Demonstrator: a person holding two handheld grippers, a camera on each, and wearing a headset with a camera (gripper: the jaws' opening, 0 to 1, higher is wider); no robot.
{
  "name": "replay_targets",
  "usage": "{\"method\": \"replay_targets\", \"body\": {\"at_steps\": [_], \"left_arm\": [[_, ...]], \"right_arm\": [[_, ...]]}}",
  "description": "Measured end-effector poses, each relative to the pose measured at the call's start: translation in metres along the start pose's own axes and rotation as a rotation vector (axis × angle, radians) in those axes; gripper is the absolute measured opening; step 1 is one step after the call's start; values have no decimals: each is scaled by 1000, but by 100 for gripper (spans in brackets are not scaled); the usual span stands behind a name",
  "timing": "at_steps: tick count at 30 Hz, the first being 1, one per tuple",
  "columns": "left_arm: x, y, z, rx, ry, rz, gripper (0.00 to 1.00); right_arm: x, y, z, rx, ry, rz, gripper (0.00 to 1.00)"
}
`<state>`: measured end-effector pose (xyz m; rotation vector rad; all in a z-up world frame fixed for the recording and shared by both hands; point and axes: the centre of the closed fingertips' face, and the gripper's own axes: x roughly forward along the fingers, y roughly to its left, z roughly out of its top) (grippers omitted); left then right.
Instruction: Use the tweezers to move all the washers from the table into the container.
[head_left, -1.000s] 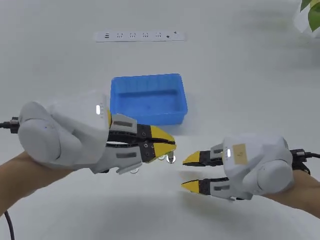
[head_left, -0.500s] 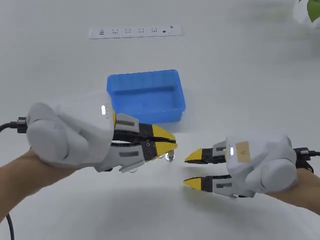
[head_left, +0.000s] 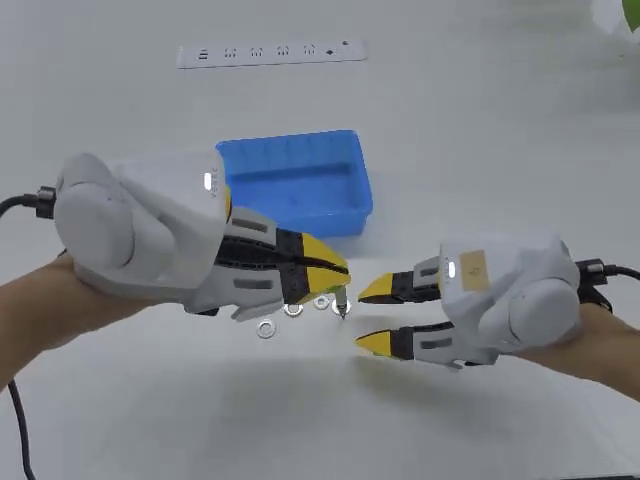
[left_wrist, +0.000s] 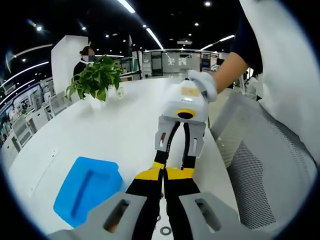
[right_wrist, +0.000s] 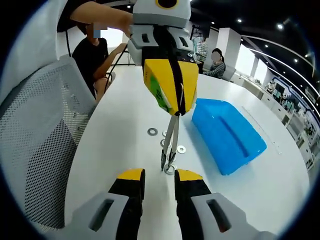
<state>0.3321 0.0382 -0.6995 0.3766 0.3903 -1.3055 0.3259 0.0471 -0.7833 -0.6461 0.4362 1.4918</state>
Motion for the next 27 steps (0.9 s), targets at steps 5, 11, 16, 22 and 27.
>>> {"method": "replay_targets", "body": {"at_steps": [5,11,16,22,27], "left_arm": [[1,0,0,-6,1,3,4],[2,-1,1,-6,-1,1,4],[2,-2,0,-1,1,-2,4],[4,-3,1,1,-1,-7,4],[6,-2,1,2,-1,-9,4]], "right_arm": [[7,-3,13,-2,-27,25,24],[14,-4,18,-11,-24,60,17],[14,-4,12,-10,-7,89,13],[14,-4,11,4,-9,99,12],[12,-4,14,9,-25,101,12]]}}
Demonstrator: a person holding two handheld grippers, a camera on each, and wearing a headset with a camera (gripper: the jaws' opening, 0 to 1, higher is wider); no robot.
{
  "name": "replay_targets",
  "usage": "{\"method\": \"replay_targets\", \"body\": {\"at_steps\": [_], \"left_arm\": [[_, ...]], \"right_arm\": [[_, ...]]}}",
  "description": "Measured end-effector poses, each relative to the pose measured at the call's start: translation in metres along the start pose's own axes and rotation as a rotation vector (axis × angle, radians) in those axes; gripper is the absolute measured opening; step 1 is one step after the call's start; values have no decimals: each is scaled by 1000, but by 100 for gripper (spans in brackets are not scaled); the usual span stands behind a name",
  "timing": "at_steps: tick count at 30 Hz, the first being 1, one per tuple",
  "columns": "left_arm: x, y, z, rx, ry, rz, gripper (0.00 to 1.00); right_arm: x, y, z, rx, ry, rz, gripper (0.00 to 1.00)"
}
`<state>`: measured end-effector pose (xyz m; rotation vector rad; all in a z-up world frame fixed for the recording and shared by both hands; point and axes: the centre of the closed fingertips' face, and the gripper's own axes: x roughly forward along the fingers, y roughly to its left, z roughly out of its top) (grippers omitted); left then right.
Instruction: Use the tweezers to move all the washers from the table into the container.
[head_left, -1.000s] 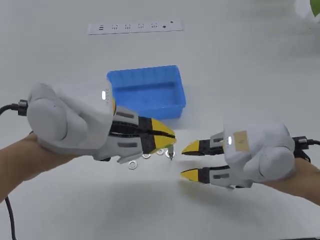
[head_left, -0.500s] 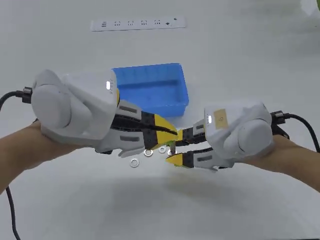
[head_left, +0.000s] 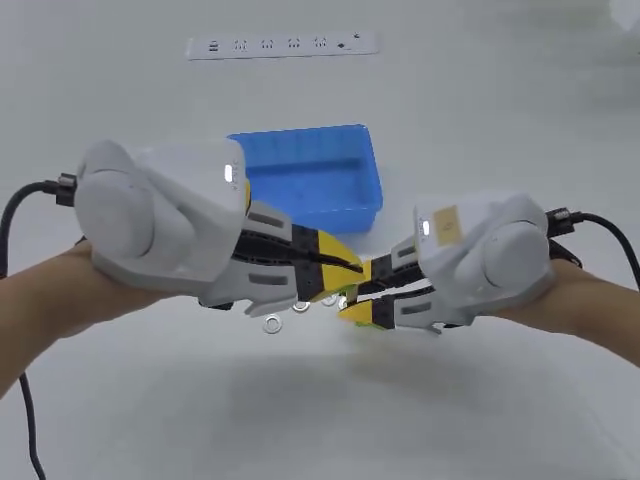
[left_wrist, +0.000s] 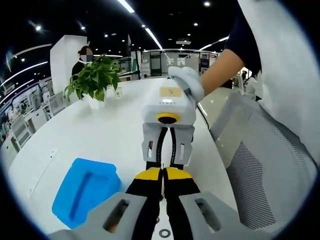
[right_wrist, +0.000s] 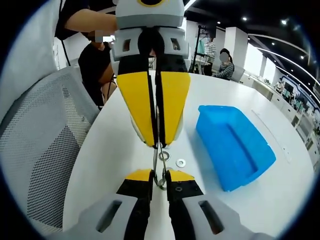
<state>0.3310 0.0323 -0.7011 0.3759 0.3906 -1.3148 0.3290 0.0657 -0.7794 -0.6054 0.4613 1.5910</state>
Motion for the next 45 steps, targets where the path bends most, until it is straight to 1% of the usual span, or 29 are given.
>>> {"method": "replay_targets", "body": {"at_steps": [9,14,16,17,20,25,29,31,33,34,35,36,37,39,40,42,43,45], "left_arm": [[1,-1,0,-3,4,0,4],[0,-1,-1,-9,10,4,5],[0,-1,-1,-20,11,8,5],[0,-2,-1,-53,12,9,5],[1,-1,-1,-55,11,20,6],[1,-3,3,-74,1,18,13],[-4,-4,-1,-82,19,28,21],[-9,-4,-1,-85,18,45,23],[-16,-2,1,-102,3,70,26],[-21,0,4,-122,-19,100,29],[-23,1,6,-140,-38,114,35],[-29,-1,6,-159,-47,116,39],[-32,-1,5,-167,-45,124,42],[-40,-6,3,-181,-37,121,42],[-44,-8,1,-188,-38,129,44],[-49,-8,-1,-211,-41,149,52],[-51,-9,-3,-223,-43,157,57],[-57,-10,-7,-224,-41,182,61]], "right_arm": [[0,1,0,-20,6,-3,10],[0,1,1,-16,3,-2,9],[0,1,1,-17,4,-5,9],[0,1,1,-16,3,-6,9],[0,0,0,4,-2,-12,9],[-3,0,2,16,-14,-26,9],[-5,-2,6,12,-16,-33,9],[-8,-2,9,13,-19,-34,9],[-11,-2,12,20,-26,-34,9],[-13,1,16,41,-42,-24,9],[-15,2,19,48,-53,-24,9],[-18,2,22,51,-59,-29,9],[-21,3,24,52,-62,-30,9],[-25,5,30,49,-66,-34,9],[-28,5,33,45,-69,-36,9],[-32,3,38,34,-73,-41,9],[-34,2,41,27,-75,-45,9],[-39,-1,48,12,-79,-54,9]]}}
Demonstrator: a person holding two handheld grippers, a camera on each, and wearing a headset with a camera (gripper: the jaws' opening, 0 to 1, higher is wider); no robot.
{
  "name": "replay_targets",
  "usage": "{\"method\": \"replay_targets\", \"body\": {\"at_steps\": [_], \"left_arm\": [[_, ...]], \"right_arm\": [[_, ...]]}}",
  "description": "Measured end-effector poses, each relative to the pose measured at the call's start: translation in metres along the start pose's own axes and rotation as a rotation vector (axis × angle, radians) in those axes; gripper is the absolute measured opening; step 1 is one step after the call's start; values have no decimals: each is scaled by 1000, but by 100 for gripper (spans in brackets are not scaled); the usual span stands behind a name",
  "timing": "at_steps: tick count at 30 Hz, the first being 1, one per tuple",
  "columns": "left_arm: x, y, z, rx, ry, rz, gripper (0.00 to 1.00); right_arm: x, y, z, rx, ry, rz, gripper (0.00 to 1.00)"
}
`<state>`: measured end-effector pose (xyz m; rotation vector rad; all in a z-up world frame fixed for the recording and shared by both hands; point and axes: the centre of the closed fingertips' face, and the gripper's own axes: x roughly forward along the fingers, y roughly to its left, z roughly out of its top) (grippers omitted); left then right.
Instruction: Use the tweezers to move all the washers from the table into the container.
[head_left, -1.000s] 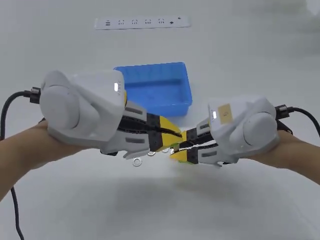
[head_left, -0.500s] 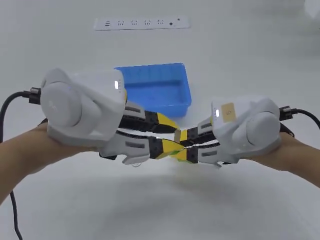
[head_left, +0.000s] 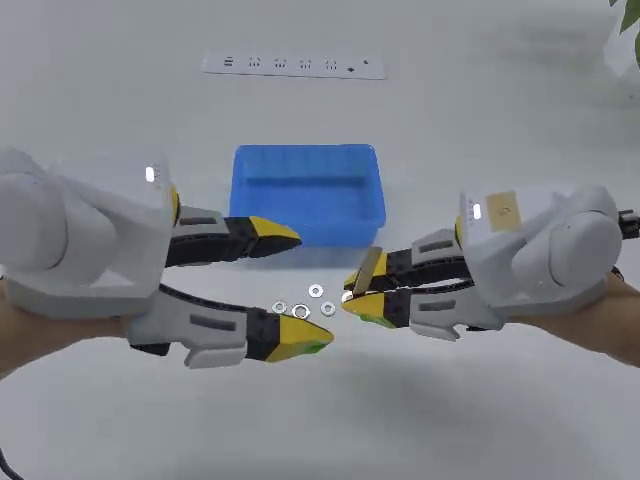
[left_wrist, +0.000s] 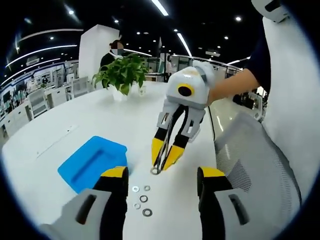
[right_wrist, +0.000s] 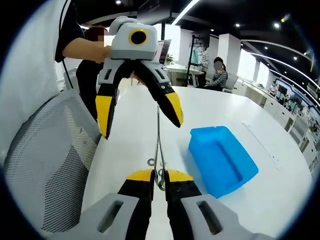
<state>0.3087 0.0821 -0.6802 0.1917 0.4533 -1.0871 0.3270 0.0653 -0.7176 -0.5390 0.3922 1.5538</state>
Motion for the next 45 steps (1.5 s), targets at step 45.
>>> {"method": "replay_targets", "body": {"at_steps": [45], "left_arm": [[-68,35,-40,-185,-67,270,92]], "right_arm": [[75,-134,1,-75,54,-18,10]]}}
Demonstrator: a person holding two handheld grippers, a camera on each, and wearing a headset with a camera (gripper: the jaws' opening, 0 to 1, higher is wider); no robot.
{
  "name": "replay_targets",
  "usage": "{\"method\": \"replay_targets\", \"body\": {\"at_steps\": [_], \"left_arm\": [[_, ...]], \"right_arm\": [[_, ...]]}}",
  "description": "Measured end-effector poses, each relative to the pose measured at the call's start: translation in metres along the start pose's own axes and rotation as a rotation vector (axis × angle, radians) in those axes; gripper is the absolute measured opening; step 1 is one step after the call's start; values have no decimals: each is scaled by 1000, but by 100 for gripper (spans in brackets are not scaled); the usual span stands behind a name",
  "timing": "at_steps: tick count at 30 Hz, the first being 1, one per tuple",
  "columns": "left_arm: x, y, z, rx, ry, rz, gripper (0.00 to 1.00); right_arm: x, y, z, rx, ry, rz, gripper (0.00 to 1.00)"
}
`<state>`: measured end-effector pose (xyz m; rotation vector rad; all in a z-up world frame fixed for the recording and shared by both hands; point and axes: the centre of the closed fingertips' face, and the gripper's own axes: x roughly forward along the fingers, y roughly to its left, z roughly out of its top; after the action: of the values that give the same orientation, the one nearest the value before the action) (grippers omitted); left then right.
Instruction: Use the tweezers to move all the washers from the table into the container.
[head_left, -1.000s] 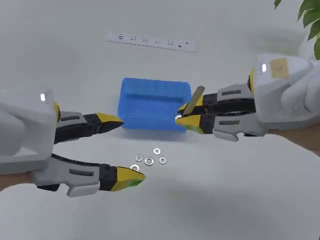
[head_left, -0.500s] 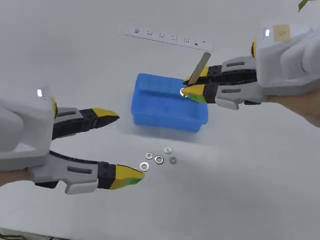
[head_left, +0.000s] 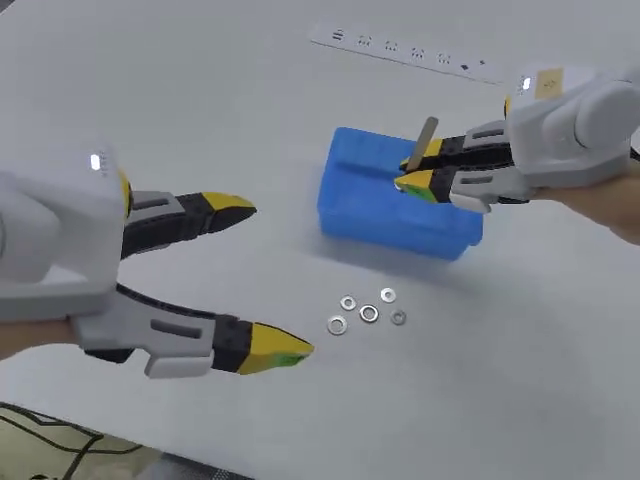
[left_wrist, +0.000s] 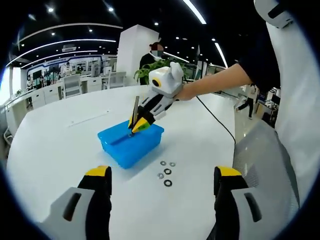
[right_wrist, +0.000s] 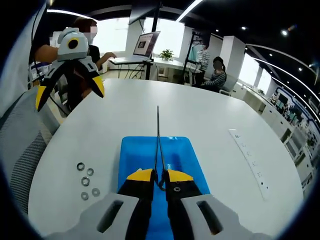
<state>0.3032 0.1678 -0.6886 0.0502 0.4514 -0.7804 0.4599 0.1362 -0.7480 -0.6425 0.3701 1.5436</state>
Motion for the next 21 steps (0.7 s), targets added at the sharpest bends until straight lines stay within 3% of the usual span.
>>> {"method": "replay_targets", "body": {"at_steps": [7,21], "left_arm": [[-3,5,0,-28,-14,30,98],[-2,4,2,-38,-29,36,99]], "right_arm": [[11,3,-16,10,38,27,10],[12,3,-20,23,45,35,10]]}}
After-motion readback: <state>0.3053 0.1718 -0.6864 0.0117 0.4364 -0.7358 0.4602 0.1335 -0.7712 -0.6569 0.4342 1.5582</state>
